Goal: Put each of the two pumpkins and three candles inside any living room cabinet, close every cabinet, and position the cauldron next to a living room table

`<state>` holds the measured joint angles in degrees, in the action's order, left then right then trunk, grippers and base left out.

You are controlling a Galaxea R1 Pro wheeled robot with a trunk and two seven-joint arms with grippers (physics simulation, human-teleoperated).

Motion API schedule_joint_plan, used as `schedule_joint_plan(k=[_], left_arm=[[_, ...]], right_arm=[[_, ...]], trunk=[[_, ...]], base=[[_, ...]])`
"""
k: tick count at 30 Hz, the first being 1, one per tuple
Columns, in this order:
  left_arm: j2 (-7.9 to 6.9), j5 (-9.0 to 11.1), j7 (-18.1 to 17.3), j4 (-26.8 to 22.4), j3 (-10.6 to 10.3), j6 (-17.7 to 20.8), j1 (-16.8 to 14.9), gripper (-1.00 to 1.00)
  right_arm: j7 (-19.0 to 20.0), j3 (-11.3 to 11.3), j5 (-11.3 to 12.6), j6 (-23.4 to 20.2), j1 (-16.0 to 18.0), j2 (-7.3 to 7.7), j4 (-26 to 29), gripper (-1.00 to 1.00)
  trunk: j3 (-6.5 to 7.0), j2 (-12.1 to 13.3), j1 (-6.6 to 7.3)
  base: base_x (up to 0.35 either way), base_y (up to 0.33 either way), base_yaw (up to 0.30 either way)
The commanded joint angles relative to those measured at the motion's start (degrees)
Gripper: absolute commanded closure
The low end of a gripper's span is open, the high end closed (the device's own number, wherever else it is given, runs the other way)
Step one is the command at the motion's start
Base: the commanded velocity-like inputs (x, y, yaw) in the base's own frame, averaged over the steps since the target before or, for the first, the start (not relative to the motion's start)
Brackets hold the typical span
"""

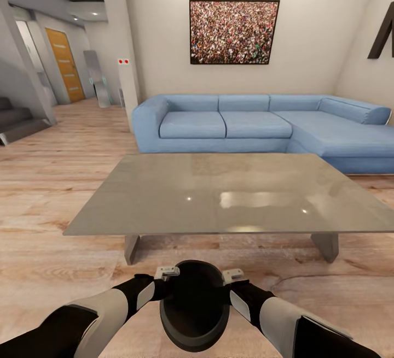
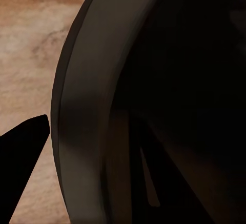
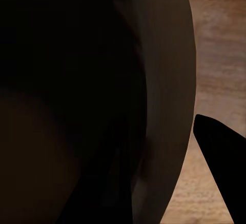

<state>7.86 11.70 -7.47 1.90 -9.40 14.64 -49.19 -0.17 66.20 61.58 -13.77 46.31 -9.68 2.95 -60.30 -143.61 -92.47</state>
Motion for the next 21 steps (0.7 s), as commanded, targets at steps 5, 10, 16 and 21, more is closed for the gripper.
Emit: schedule_joint_plan(k=[5,10,16,21], left_arm=[[-0.62,0.43,0.09,-0.06,-1.71,-0.02,-0.11,1.00],[-0.64,0.43,0.09,-0.06,-1.69,-0.03,-0.11,1.00],[-0.64,0.43,0.09,-0.06,-1.68,-0.03,-0.11,1.00],[-0.62,0.43,0.09,-0.06,-1.70,-0.03,-0.11,1.00]], right_arm=[[0.08,2.09,1.43,-0.29,0.01,0.01,0.21,1.00],[0.08,2.09,1.43,-0.29,0.01,0.01,0.21,1.00],[0.09,2.09,1.43,-0.29,0.01,0.01,0.21,1.00],[0.08,2.09,1.43,-0.29,0.01,0.01,0.21,1.00]], trunk=[[-0.51,-0.03,0.02],[-0.96,-0.03,0.02],[-1.52,-0.03,0.02],[-1.97,-0.03,0.02]], base=[[0.000,0.000,0.000],[0.000,0.000,0.000],[0.000,0.000,0.000],[0.000,0.000,0.000]])
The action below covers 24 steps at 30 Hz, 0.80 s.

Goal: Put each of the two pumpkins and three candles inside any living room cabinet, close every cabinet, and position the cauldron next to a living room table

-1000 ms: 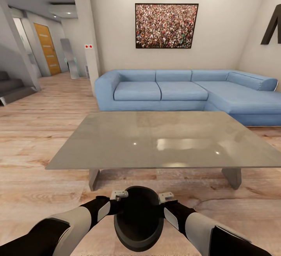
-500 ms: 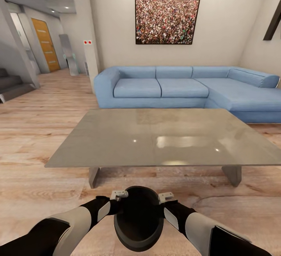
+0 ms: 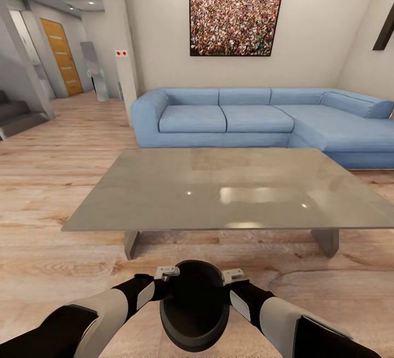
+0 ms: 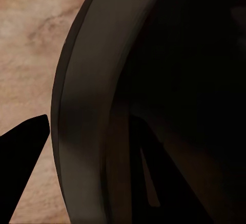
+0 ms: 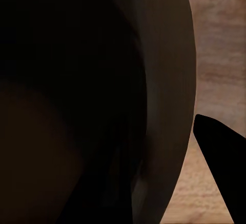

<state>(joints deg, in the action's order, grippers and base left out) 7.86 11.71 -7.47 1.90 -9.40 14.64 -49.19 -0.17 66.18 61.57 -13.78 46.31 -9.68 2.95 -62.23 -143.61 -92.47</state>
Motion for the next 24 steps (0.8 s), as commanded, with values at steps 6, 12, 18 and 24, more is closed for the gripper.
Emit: schedule_joint_plan(k=[6,12,18,24], left_arm=[[-0.62,0.42,0.09,-0.06,-1.68,-0.05,-0.11,1.00],[-0.63,0.42,0.09,-0.06,-1.69,-0.05,-0.11,1.00],[-0.65,0.42,0.09,-0.06,-1.69,-0.05,-0.11,1.00],[-0.63,0.42,0.09,-0.06,-1.71,-0.05,-0.11,1.00]], right_arm=[[0.08,2.11,1.45,-0.29,0.01,0.01,0.21,1.00],[0.08,2.11,1.45,-0.29,0.01,0.01,0.21,1.00],[0.08,2.11,1.45,-0.29,0.01,0.01,0.21,1.00],[0.10,2.11,1.45,-0.29,0.01,0.01,0.21,1.00]], trunk=[[-0.60,-0.03,0.02],[-1.15,-0.03,0.02],[-1.70,-0.03,0.02],[-2.25,-0.03,0.02]], base=[[0.000,0.000,0.000],[0.000,0.000,0.000],[0.000,0.000,0.000],[0.000,0.000,0.000]])
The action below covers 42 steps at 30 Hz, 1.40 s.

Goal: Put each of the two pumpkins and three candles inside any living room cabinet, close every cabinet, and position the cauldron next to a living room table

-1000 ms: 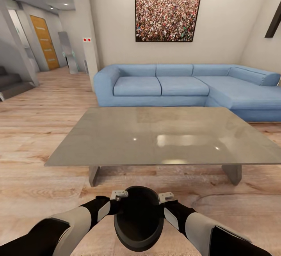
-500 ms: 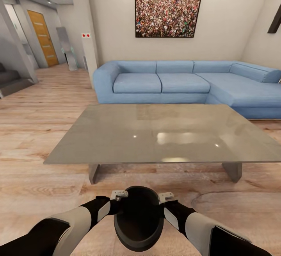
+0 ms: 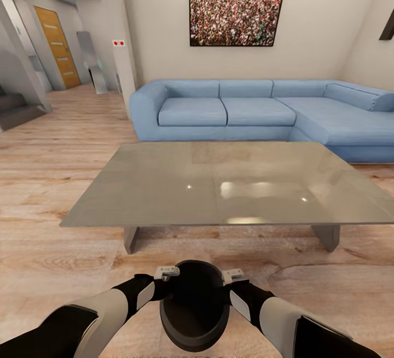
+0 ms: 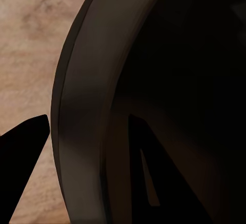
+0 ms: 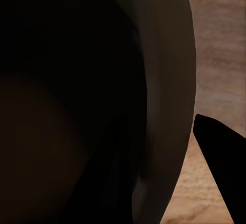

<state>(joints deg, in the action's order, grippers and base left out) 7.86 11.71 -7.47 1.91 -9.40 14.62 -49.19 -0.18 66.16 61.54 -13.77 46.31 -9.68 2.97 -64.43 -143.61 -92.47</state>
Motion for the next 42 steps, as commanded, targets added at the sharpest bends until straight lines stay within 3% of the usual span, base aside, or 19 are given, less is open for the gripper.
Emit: schedule_joint_plan(k=[1,18,42], left_arm=[[-0.60,0.42,0.09,-0.06,-1.70,-0.03,-0.11,1.00],[-0.56,0.42,0.09,-0.06,-1.71,-0.03,-0.11,1.00],[-0.56,0.42,0.09,-0.06,-1.71,-0.12,-0.11,1.00]], right_arm=[[0.10,2.13,1.48,-0.29,0.01,0.01,0.20,1.00],[0.09,2.13,1.48,-0.29,0.01,0.01,0.20,1.00],[0.09,2.13,1.48,-0.29,0.01,0.03,0.20,1.00]], trunk=[[-0.14,-0.03,0.02],[-1.61,-0.03,0.02],[-1.68,-0.03,0.02]], base=[[0.000,0.000,0.000],[0.000,0.000,0.000],[0.069,0.000,0.000]])
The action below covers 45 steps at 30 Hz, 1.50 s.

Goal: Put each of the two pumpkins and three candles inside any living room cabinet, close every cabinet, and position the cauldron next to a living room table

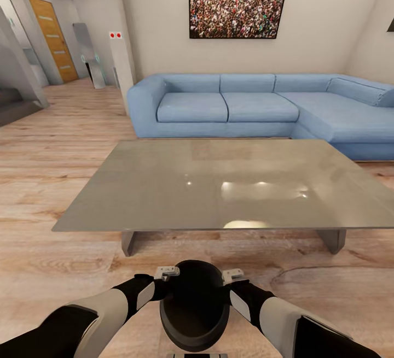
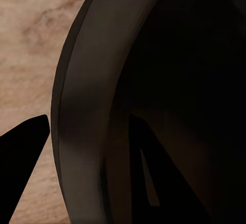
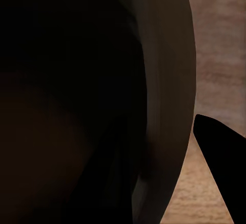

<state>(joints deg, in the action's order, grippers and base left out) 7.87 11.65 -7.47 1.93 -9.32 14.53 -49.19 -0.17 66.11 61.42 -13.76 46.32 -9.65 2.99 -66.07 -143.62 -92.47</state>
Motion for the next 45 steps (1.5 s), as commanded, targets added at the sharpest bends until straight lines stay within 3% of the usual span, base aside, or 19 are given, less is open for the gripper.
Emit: schedule_joint_plan(k=[1,24,45], left_arm=[[-0.57,0.48,0.09,-0.09,-1.79,-0.03,-0.11,1.00],[-0.57,0.48,0.09,-0.09,-1.76,-0.03,-0.11,1.00],[-0.57,0.48,0.09,-0.09,-1.76,-0.03,-0.12,1.00]], right_arm=[[0.09,2.18,1.60,-0.30,0.00,0.00,0.17,1.00],[0.09,2.18,1.60,-0.30,0.00,-0.01,0.17,1.00],[0.09,2.18,1.60,-0.22,0.00,0.00,0.17,1.00]], trunk=[[-0.05,-0.02,0.02],[-1.00,-0.02,0.02],[-1.04,-0.02,0.02]], base=[[0.000,0.000,0.000],[0.000,0.000,0.000],[0.000,0.000,0.000]])
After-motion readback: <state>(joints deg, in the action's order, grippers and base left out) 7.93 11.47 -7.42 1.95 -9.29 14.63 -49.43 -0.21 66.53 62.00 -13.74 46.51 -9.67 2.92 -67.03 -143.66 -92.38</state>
